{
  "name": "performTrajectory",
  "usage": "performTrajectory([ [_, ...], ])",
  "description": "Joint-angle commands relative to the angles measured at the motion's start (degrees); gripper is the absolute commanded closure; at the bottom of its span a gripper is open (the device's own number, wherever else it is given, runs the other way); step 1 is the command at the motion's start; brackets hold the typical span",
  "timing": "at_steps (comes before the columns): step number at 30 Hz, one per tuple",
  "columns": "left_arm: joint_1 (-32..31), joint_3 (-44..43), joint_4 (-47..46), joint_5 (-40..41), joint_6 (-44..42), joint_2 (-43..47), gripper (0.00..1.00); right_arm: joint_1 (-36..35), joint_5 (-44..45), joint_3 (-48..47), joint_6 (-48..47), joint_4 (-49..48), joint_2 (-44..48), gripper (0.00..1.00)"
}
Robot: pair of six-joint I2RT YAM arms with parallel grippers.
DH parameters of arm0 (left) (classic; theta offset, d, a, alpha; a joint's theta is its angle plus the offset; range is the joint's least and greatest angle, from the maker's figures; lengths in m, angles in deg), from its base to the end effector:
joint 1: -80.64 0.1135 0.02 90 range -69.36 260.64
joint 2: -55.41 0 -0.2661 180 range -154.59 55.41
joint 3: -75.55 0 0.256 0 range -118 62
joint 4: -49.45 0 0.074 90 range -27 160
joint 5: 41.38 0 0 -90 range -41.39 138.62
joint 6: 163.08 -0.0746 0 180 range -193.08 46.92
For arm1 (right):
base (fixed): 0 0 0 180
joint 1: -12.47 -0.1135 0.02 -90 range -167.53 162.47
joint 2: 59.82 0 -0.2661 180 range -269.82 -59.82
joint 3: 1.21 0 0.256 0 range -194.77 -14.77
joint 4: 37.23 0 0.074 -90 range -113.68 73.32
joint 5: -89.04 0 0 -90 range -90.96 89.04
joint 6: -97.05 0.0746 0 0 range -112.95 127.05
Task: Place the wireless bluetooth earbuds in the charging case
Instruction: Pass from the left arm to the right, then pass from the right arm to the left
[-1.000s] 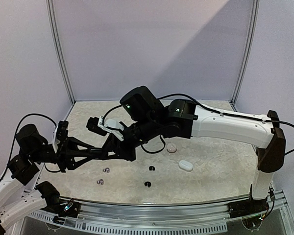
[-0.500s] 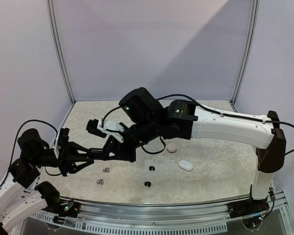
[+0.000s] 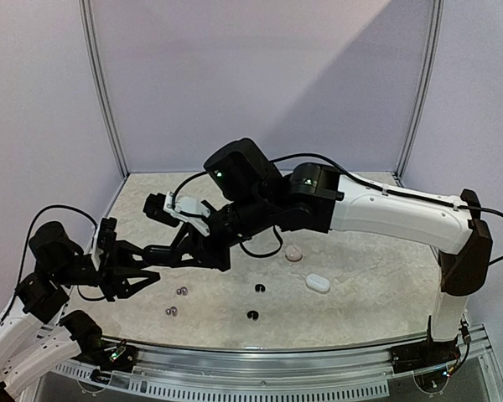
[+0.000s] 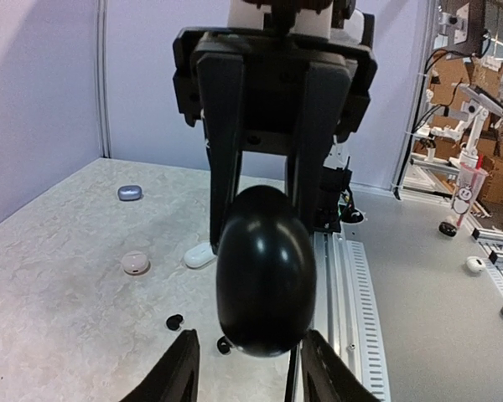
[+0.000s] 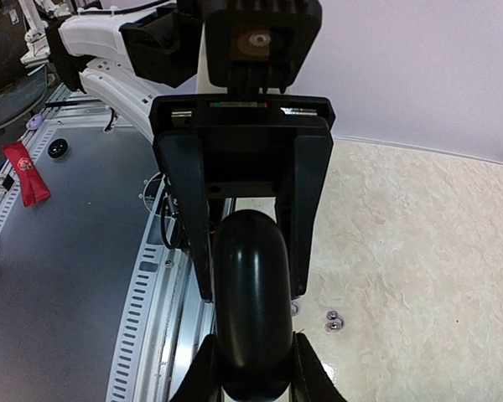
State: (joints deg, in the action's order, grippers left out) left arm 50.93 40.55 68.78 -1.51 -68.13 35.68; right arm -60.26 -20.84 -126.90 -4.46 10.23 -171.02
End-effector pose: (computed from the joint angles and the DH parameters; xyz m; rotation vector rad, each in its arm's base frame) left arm 0.0915 -0.1181 0.2621 1.0271 1.4177 -1.1619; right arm 0.1198 0.4707 0.3472 -1.6802 1.5364 0.9689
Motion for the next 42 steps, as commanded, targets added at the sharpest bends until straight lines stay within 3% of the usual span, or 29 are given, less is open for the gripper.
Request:
performTrajectory([
  [1, 0.4, 1.1, -2.5, -0.5, 1.8, 0.5, 0.57, -0.2, -0.5, -1.5, -0.4, 0.5, -1.3, 1.0],
  [5, 0.3, 1.2, -3.1, 0.2, 2.5, 0.5, 0.57, -0.2, -1.0, -1.9, -0.2, 0.8, -2.3, 1.0],
  [15, 0.3, 1.6, -3.7, -0.7, 2.6, 0.8, 0.69, -0.2, -0.3, -2.9, -0.7, 1.6, -3.8, 1.0],
  [21, 0.3, 1.8, -3.7, -1.4, 2.6, 0.9, 0.85, -0.2, -0.3, -3.1, -0.4, 1.5, -4.1, 1.0],
  [23, 0.3, 1.8, -3.8, -1.4, 2.6, 0.9, 0.83, -0.2, -0.5, -3.1, -0.4, 1.1, -3.8, 1.0],
  [27, 0.3, 2.1, -3.9, -1.4, 2.9, 0.9, 0.65, -0.2, -1.0, -2.4, -0.4, -0.3, -2.6, 1.0],
  [30, 0.3, 2.2, -4.0, -1.4, 3.1, 0.8, 0.64, -0.3, -1.5, -1.3, -0.7, -1.2, -1.6, 1.0],
  [37, 0.3, 2.1, -4.2, -1.2, 3.3, 1.0, 0.75, -0.3, -1.5, -0.5, -0.5, -1.5, -1.3, 1.0],
  [40, 0.3, 2.1, -4.3, -1.3, 3.2, 1.1, 0.87, -0.3, -1.4, -0.5, -0.4, -1.4, -1.5, 1.0],
  [42, 0.3, 2.1, -4.3, -1.4, 3.2, 1.2, 1.0, -0.2, -1.5, -0.5, -0.5, -1.5, -1.6, 1.0],
])
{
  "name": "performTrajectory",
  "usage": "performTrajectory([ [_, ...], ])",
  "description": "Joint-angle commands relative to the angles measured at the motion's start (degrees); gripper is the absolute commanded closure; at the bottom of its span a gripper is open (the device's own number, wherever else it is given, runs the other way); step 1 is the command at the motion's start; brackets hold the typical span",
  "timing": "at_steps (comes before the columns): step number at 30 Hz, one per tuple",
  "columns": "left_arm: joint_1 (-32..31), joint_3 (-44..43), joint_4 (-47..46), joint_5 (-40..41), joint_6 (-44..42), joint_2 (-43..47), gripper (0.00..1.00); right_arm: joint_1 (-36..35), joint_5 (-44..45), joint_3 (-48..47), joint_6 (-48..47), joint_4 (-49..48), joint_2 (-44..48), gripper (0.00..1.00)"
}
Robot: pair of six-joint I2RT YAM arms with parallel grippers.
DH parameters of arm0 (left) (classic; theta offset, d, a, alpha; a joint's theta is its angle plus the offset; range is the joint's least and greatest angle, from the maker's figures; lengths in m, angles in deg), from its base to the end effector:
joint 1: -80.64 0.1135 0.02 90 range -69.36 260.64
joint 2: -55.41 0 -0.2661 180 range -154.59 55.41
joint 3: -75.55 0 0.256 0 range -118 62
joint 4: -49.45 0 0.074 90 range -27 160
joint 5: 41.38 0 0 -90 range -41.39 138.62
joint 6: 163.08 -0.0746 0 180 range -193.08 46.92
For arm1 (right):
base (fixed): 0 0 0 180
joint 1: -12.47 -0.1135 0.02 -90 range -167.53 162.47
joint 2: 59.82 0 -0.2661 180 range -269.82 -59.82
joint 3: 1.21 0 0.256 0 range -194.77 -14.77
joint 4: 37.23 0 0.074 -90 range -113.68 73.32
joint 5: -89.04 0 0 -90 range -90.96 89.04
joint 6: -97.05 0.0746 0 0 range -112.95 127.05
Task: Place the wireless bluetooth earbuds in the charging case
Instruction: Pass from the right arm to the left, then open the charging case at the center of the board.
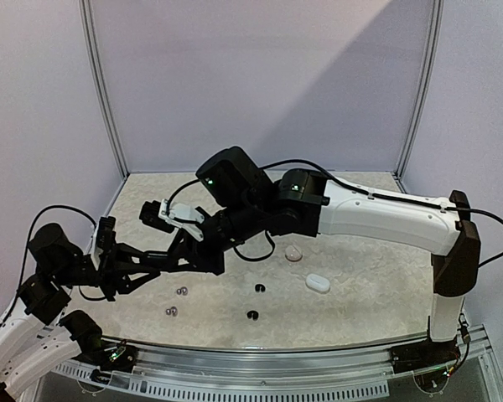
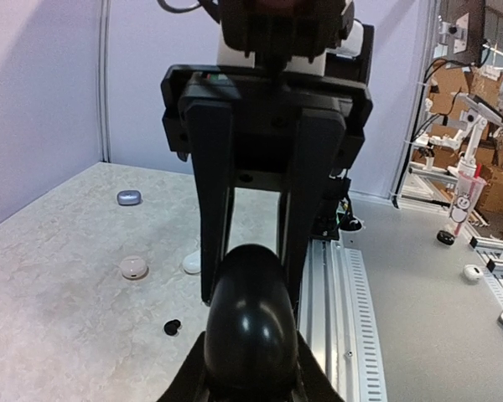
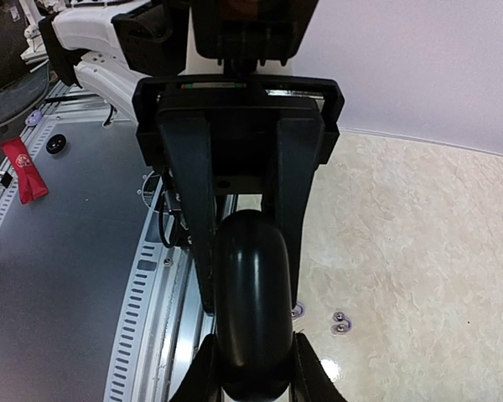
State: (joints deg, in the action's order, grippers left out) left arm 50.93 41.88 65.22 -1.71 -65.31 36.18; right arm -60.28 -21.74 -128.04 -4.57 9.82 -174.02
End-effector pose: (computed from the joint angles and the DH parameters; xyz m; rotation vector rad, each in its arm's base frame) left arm 0.0916 -0.1184 0.2622 1.0029 1.3995 -1.1874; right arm 0.1222 0.4829 0.3309 -1.7048 1.5510 0.9770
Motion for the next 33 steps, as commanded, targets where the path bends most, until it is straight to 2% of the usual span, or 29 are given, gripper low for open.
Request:
performTrajectory([
  [1, 0.3, 0.8, -0.7, -1.1, 0.4, 0.8, 1.0, -0.2, -0.6, 0.6, -0.4, -1.1, 1.4, 1.0],
  [3, 0.3, 0.8, -0.7, -0.9, 0.4, 0.9, 1.0, -0.2, -0.5, 0.6, -0.3, -1.5, 1.5, 0.97],
  [5, 0.3, 0.7, -0.5, -0.5, -0.2, 1.2, 1.0, -0.2, 1.1, 0.6, 0.3, -2.1, 1.4, 0.67],
  [6, 0.3, 0.6, 0.1, -0.4, -0.9, 1.5, 1.0, -0.2, 1.8, 0.6, 0.6, -2.2, 1.2, 0.56],
  [7, 0.3, 0.6, 0.6, -0.3, -1.5, 1.7, 1.0, -0.2, 2.4, 0.5, 0.7, -2.3, 0.9, 0.5],
  [9, 0.3, 0.5, 1.3, -0.4, -2.4, 2.2, 1.0, -0.2, 2.9, -0.1, 1.2, -2.4, 0.2, 0.46],
  [20, -0.1, -0.4, 7.3, -0.9, -9.5, 3.0, 1.0, 0.8, 3.4, -2.9, 3.7, -3.0, -1.6, 0.49],
  [33, -0.2, -0.5, 8.7, -1.0, -11.7, 3.9, 1.0, 2.3, 2.7, -2.9, 6.6, -3.1, -2.3, 0.56],
])
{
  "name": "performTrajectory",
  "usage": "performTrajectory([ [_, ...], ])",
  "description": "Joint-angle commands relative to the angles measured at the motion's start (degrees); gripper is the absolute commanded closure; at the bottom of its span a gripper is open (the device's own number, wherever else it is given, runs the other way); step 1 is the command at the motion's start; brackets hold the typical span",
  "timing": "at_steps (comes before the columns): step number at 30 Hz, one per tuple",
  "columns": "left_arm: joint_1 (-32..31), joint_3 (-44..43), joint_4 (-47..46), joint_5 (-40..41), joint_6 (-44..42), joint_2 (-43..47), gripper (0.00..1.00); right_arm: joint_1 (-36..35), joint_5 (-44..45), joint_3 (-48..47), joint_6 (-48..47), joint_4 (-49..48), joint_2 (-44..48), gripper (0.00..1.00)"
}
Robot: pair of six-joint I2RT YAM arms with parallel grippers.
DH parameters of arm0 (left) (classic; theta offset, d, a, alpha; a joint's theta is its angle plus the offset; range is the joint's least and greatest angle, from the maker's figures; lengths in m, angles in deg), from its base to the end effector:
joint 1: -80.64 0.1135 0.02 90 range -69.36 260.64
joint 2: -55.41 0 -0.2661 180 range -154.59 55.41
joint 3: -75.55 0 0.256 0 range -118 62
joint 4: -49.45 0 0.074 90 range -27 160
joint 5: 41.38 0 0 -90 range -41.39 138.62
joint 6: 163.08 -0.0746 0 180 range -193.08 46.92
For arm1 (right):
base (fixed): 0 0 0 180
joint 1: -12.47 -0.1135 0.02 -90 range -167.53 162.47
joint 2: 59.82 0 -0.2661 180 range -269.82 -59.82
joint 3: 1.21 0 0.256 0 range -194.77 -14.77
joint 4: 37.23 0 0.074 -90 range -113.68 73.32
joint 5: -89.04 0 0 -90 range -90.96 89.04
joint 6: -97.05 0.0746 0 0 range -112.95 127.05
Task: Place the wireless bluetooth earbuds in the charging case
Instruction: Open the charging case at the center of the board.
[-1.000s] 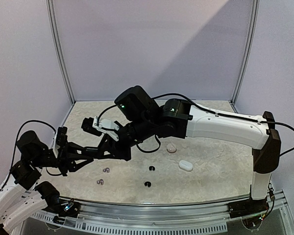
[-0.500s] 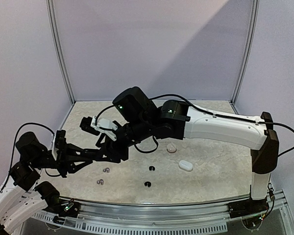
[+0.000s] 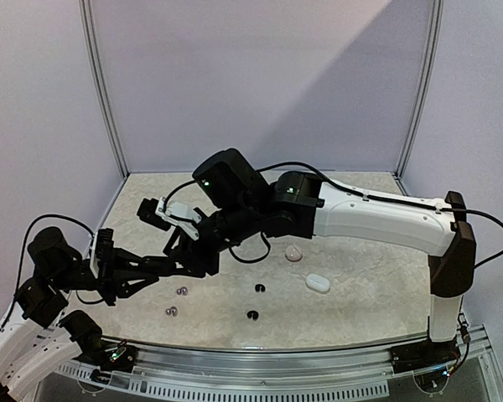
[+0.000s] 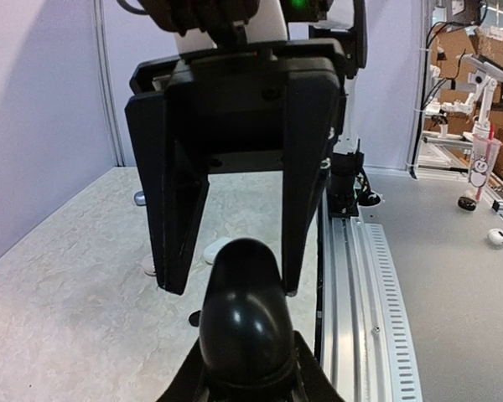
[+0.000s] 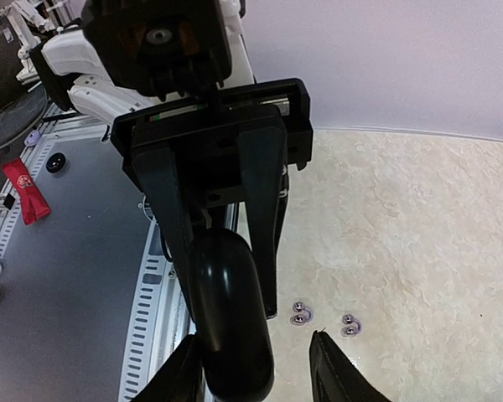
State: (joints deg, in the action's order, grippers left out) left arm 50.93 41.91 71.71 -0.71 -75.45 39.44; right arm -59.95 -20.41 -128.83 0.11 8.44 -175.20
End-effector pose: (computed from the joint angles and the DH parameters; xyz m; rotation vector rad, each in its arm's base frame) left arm 0.0851 -0.1137 0.2546 1.0915 1.3475 -1.0607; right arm 0.1288 0.4886 0.3287 -1.6246 1.6275 0.9965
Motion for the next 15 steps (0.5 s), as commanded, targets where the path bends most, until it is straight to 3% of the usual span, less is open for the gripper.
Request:
performTrajectory([
  [1, -0.2, -0.5, 2.3, -2.1, -1.5, 0.7, 1.0, 2.1, 1.4, -2.1, 2.0, -1.7, -1.2, 0.57],
  [15, -0.2, -0.6, 2.6, -2.0, -2.4, 1.0, 1.0, 3.7, 0.2, -2.6, 5.4, -1.6, -2.4, 0.59],
])
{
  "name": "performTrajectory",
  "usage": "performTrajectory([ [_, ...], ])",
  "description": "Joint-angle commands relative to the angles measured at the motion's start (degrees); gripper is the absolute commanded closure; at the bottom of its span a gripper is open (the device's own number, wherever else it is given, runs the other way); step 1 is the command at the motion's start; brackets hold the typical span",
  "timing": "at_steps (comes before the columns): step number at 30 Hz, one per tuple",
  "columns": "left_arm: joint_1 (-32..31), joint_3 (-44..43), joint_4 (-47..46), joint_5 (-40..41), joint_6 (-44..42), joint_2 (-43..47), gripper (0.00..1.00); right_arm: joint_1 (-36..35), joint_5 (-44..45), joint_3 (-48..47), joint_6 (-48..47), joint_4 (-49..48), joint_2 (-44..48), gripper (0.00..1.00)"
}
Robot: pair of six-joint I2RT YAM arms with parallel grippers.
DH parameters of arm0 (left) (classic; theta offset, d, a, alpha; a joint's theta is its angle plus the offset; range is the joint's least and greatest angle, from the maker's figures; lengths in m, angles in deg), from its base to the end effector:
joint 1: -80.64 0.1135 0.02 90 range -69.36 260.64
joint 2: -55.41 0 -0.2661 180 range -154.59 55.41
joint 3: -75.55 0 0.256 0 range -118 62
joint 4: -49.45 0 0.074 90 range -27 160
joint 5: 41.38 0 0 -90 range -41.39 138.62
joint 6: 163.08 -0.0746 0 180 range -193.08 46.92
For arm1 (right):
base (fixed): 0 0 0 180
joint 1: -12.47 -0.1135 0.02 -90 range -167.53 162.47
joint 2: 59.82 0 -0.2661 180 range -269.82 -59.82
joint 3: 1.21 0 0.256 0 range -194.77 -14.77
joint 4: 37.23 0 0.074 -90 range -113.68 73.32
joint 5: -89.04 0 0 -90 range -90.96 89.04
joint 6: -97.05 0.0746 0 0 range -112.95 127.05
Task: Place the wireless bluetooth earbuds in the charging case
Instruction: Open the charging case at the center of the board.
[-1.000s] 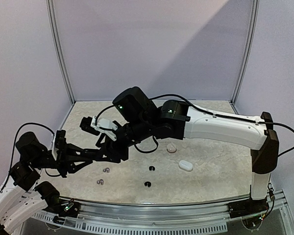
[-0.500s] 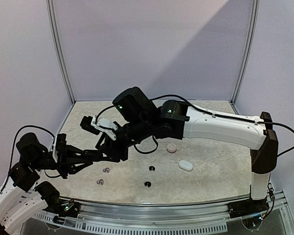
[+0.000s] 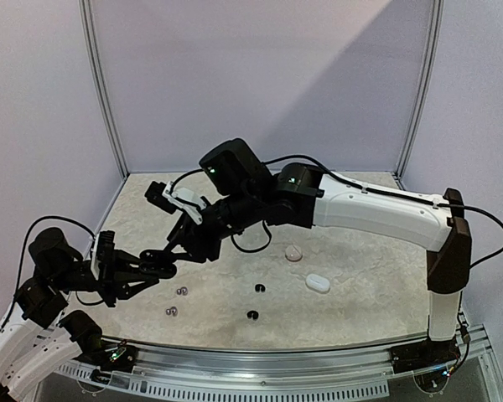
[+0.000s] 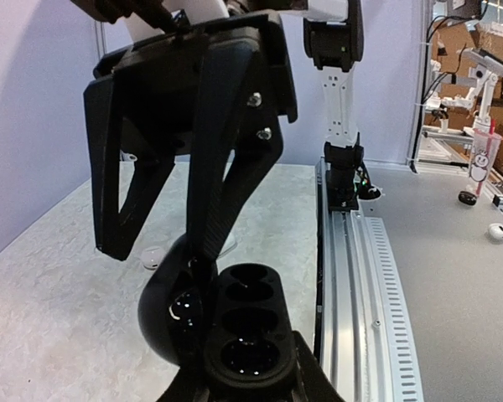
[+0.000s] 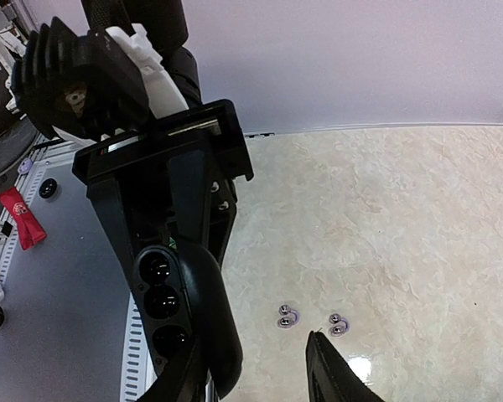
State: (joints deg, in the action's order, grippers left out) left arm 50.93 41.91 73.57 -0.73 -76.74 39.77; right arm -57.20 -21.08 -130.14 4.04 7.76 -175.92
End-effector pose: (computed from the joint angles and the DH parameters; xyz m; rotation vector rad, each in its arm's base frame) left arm 0.0841 -0.1132 0.2513 1.1052 1.3593 -1.0527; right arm 0.1526 0.4859 0.3326 -1.5258 1.6982 1.0265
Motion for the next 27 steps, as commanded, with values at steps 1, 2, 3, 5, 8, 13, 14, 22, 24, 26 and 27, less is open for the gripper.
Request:
performTrajectory([
  [1, -0.2, -0.5, 0.7, -1.7, -1.1, 0.8, 1.0, 0.9, 0.7, -1.3, 1.4, -0.8, -1.8, 0.59],
  [2, -0.2, -0.6, 0.6, -1.4, -1.0, 0.8, 1.0, 0.9, 0.6, -1.2, 1.3, -0.6, -1.8, 0.59],
  [3, -0.2, -0.5, 0.4, -1.4, -0.8, 0.9, 1.0, 1.0, 0.5, -1.2, 1.2, -0.4, -1.8, 0.59],
  [5, -0.2, -0.3, -0.1, -1.1, -0.2, 0.9, 1.0, 0.9, -0.6, -1.0, 0.9, -0.3, -1.8, 0.58],
  [8, -0.1, 0.0, -1.8, 0.8, 2.0, 0.8, 1.0, 0.9, -3.3, -1.2, 0.8, -0.7, -1.6, 0.55],
  [13, 0.2, 0.4, -4.7, 1.3, 6.4, 0.4, 1.0, 0.9, -6.7, -1.6, 0.9, -2.0, -0.8, 0.47],
  [14, 0.2, 0.6, -5.3, 0.6, 7.0, 0.3, 1.0, 1.0, -7.0, -1.7, 0.9, -2.3, -0.5, 0.45],
  [22, 0.2, 0.7, -6.5, 0.0, 8.8, -0.3, 1.0, 2.3, -9.8, -3.2, 1.9, -2.8, 0.5, 0.39],
  [24, 0.3, 0.6, -6.6, 0.6, 9.2, -0.3, 1.0, 2.4, -11.2, -3.3, 2.2, -3.3, 0.7, 0.36],
  [26, 0.4, 0.6, -6.7, 0.8, 9.5, -0.4, 1.0, 2.6, -11.8, -3.3, 2.3, -3.7, 1.3, 0.33],
  [27, 0.4, 0.6, -6.7, 0.8, 9.7, -0.4, 1.0, 2.8, -11.9, -3.1, 2.5, -4.0, 1.8, 0.32],
])
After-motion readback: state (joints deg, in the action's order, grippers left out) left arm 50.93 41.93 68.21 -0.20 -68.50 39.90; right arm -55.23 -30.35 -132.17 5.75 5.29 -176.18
